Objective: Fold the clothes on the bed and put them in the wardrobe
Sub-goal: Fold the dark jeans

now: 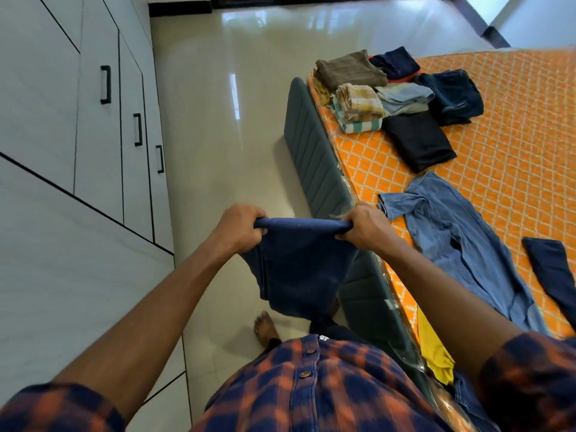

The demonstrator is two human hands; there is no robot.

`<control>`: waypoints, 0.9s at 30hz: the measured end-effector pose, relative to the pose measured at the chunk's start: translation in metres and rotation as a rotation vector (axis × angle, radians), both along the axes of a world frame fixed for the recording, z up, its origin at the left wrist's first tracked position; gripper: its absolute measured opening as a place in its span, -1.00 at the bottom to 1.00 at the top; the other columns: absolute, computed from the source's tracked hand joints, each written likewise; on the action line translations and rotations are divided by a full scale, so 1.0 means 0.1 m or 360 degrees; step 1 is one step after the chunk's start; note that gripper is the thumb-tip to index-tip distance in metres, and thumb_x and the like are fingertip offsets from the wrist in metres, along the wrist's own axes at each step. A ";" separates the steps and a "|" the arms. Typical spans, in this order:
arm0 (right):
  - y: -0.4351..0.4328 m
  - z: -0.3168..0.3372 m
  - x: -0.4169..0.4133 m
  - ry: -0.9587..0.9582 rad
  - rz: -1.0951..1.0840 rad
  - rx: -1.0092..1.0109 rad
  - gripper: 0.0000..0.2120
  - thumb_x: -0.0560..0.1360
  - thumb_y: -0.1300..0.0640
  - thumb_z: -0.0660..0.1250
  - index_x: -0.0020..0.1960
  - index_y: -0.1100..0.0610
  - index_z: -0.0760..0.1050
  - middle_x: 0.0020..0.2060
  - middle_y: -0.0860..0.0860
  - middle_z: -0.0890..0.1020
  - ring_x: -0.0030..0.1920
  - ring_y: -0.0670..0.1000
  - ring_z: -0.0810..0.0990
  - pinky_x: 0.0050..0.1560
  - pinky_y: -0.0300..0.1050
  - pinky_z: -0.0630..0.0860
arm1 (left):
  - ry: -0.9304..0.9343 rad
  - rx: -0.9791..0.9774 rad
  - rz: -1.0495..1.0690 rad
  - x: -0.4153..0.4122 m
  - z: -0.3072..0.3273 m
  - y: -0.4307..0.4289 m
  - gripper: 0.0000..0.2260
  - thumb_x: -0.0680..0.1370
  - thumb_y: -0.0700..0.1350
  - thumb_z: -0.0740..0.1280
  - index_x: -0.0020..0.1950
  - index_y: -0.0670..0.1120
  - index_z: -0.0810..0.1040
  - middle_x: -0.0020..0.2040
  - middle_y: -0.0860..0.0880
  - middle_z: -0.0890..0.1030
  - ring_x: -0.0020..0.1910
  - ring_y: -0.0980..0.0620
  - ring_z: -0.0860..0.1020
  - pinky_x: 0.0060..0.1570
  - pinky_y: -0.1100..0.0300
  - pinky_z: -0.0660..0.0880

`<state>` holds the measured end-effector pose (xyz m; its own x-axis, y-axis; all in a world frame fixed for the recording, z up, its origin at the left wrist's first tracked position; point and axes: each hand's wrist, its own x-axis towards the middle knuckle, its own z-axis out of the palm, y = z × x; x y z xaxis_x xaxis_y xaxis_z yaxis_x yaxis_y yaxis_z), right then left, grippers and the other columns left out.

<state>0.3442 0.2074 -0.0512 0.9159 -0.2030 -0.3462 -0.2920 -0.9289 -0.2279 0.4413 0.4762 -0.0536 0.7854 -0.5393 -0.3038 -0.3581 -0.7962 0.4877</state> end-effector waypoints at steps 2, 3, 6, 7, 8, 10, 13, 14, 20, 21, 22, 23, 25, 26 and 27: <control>-0.05 0.08 -0.04 -0.0046 0.0138 -0.0041 -0.79 0.46 -0.03 0.51 -0.03 0.10 0.68 0.13 0.03 0.50 0.14 0.09 0.46 -0.01 -0.10 0.36 | -0.0048 -0.0025 -0.0084 0.06 0.04 0.00 -0.92 0.53 -0.16 0.37 -0.10 -0.07 0.67 -0.23 -0.01 0.62 -0.20 -0.03 0.55 -0.26 0.16 0.43; -0.09 0.12 -0.08 -0.0052 0.0223 -0.0050 -0.78 0.47 -0.04 0.50 0.00 0.09 0.69 0.18 0.02 0.52 0.20 0.10 0.46 0.03 -0.08 0.38 | -0.0124 -0.0008 -0.0145 0.08 0.06 -0.01 -0.93 0.52 -0.12 0.38 -0.10 -0.03 0.67 -0.21 0.02 0.63 -0.14 -0.03 0.56 -0.21 0.12 0.44; -0.24 0.29 -0.16 -0.0018 0.0322 -0.0022 -0.81 0.55 -0.07 0.42 -0.04 0.05 0.65 -0.11 -0.01 0.62 -0.06 0.08 0.58 -0.13 -0.04 0.43 | -0.0441 0.0084 -0.0310 0.16 0.15 -0.04 -0.93 0.53 0.01 0.38 -0.05 0.11 0.65 -0.12 0.13 0.62 0.06 0.00 0.45 0.01 0.01 0.32; -0.32 0.34 -0.19 -0.0001 0.0314 0.0009 -0.81 0.57 -0.07 0.40 -0.05 0.05 0.63 -0.21 -0.02 0.61 -0.15 0.06 0.57 -0.17 -0.03 0.43 | -0.0476 0.0068 -0.0356 0.20 0.20 -0.08 -0.94 0.53 0.03 0.38 -0.04 0.13 0.65 -0.11 0.13 0.61 0.08 0.02 0.44 0.04 0.00 0.29; -0.41 0.39 -0.19 -0.0001 0.0314 0.0032 -0.80 0.58 -0.07 0.38 -0.05 0.06 0.62 -0.25 -0.01 0.60 -0.20 0.05 0.55 -0.18 -0.01 0.43 | -0.0471 0.0028 -0.0388 0.25 0.25 -0.12 -0.95 0.53 0.02 0.38 -0.05 0.11 0.64 -0.11 0.12 0.60 0.07 0.02 0.47 0.04 0.00 0.30; -0.60 0.52 -0.14 -0.0080 0.0319 0.0021 -0.80 0.58 -0.03 0.40 -0.10 0.09 0.60 -0.30 0.00 0.58 -0.25 0.05 0.51 -0.21 -0.02 0.39 | -0.0369 -0.0065 -0.0405 0.36 0.40 -0.31 -0.97 0.52 -0.02 0.39 -0.12 0.06 0.59 -0.20 0.09 0.59 -0.07 -0.02 0.56 -0.07 0.04 0.41; -0.97 0.77 0.02 -0.0295 0.0255 -0.0015 -0.78 0.54 0.04 0.46 -0.24 0.05 0.53 -0.43 -0.06 0.48 -0.33 0.05 0.49 -0.25 -0.06 0.33 | -0.0363 -0.0194 -0.0385 0.54 0.69 -0.71 -0.86 0.55 -0.11 0.36 -0.16 0.09 0.49 -0.27 0.11 0.50 -0.19 -0.03 0.53 -0.21 0.11 0.37; -1.11 0.86 0.07 -0.0375 0.0219 -0.0039 -0.77 0.53 0.05 0.47 -0.26 0.02 0.52 -0.44 -0.08 0.48 -0.33 0.06 0.51 -0.26 -0.06 0.34 | -0.0419 -0.0233 -0.0381 0.60 0.80 -0.86 -0.84 0.55 -0.13 0.34 -0.15 0.11 0.47 -0.26 0.12 0.48 -0.19 -0.01 0.51 -0.20 0.12 0.34; -2.07 1.61 0.22 -0.0987 -0.0058 -0.0040 -0.95 0.50 0.16 0.45 -0.09 0.14 0.68 -0.32 -0.01 0.57 -0.20 0.07 0.60 -0.22 -0.10 0.26 | -0.0931 -0.0491 -0.0345 0.87 1.59 -1.96 -0.89 0.55 -0.10 0.30 0.04 0.00 0.58 -0.03 -0.03 0.59 -0.02 -0.12 0.54 -0.12 0.02 0.43; -2.26 1.79 0.19 -0.1055 -0.0077 -0.0028 -0.93 0.51 0.16 0.45 -0.04 0.13 0.70 -0.29 0.01 0.61 -0.17 0.05 0.62 -0.20 -0.09 0.30 | -0.1023 -0.0536 -0.0339 0.84 1.72 -2.15 -0.88 0.56 -0.09 0.30 0.06 -0.01 0.58 -0.02 -0.04 0.59 0.00 -0.15 0.54 -0.10 0.00 0.44; -2.44 1.95 0.13 -0.1129 -0.0083 -0.0024 -0.90 0.51 0.14 0.44 -0.02 0.11 0.70 -0.26 0.05 0.66 -0.14 0.06 0.65 -0.17 -0.06 0.38 | -0.1107 -0.0595 -0.0341 0.79 1.86 -2.34 -0.88 0.56 -0.08 0.29 0.06 -0.02 0.58 -0.01 -0.05 0.59 0.01 -0.16 0.54 -0.09 -0.01 0.44; -2.60 2.08 0.09 -0.1190 -0.0081 -0.0009 -0.88 0.50 0.12 0.42 -0.01 0.10 0.70 -0.22 0.08 0.69 -0.11 0.08 0.67 -0.13 -0.01 0.45 | -0.1179 -0.0654 -0.0337 0.72 1.97 -2.47 -0.87 0.56 -0.07 0.29 0.05 -0.03 0.57 -0.02 -0.06 0.58 0.00 -0.16 0.54 -0.09 -0.02 0.45; -2.87 2.30 -0.06 -0.1277 -0.0087 -0.0021 -0.85 0.51 0.11 0.41 0.03 0.12 0.70 -0.16 0.10 0.72 -0.08 0.04 0.66 -0.04 0.00 0.49 | -0.1286 -0.0791 -0.0328 0.56 2.10 -2.72 -0.86 0.54 -0.06 0.27 0.04 -0.04 0.58 -0.04 -0.06 0.58 -0.01 -0.15 0.55 -0.10 -0.02 0.48; -2.98 2.36 -0.18 -0.1300 -0.0095 -0.0014 -0.85 0.51 0.14 0.42 0.05 0.12 0.71 -0.14 0.08 0.72 -0.08 -0.02 0.64 -0.03 -0.04 0.48 | -0.1310 -0.0852 -0.0316 0.44 2.12 -2.83 -0.86 0.54 -0.07 0.28 0.04 -0.04 0.59 -0.04 -0.05 0.58 -0.02 -0.13 0.55 -0.11 -0.01 0.48; -3.10 2.40 -0.35 -0.1322 -0.0091 -0.0011 -0.84 0.52 0.16 0.43 0.07 0.11 0.71 -0.13 0.06 0.73 -0.09 -0.08 0.62 -0.04 -0.07 0.47 | -0.1314 -0.0905 -0.0313 0.30 2.10 -2.96 -0.86 0.54 -0.09 0.29 0.05 -0.04 0.60 -0.05 -0.05 0.59 -0.03 -0.12 0.56 -0.11 0.01 0.48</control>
<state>0.3093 -0.1027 0.1886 0.8610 -0.2567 0.4391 -0.0782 -0.9198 -0.3844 0.4709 0.1801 0.1564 0.5158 -0.5766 0.6336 -0.8529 -0.4149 0.3168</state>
